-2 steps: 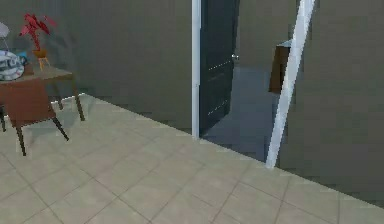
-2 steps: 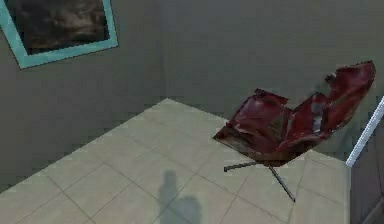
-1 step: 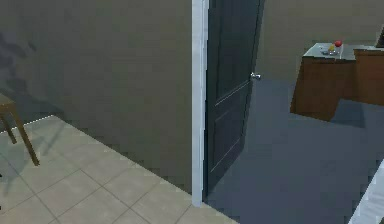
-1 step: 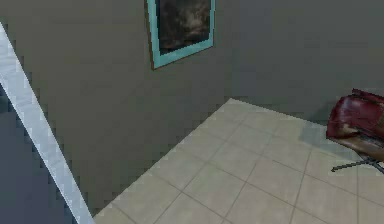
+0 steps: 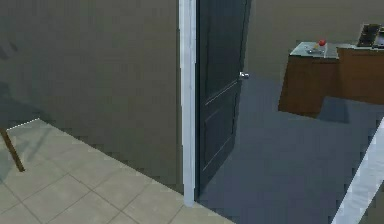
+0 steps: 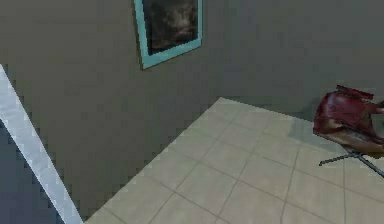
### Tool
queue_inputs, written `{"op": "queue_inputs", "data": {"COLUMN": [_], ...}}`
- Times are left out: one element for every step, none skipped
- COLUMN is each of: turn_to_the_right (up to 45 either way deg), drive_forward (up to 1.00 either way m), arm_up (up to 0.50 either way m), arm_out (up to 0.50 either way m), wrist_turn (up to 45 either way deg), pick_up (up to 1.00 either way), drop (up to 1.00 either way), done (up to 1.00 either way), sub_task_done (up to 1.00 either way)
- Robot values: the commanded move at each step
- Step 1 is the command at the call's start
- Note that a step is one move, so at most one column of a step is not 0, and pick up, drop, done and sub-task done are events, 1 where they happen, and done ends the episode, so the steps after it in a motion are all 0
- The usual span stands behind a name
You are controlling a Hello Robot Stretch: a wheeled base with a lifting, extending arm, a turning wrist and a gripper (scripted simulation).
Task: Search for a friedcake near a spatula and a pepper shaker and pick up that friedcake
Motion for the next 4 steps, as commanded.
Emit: {"op": "queue_inputs", "data": {"turn_to_the_right": [0.0, 30.0, 0.0, 45.0], "drive_forward": [0.50, 0.00, 0.75, 0.00], "arm_up": [0.00, 0.00, 0.00, 0.00], "arm_out": [0.00, 0.00, 0.00, 0.00], "wrist_turn": [0.0, 0.0, 0.0, 0.0], "pick_up": [0.00, 0.00, 0.00, 0.00], "drop": [0.00, 0.00, 0.00, 0.00], "done": [0.00, 0.00, 0.00, 0.00], "sub_task_done": [0.00, 0.00, 0.00, 0.00]}}
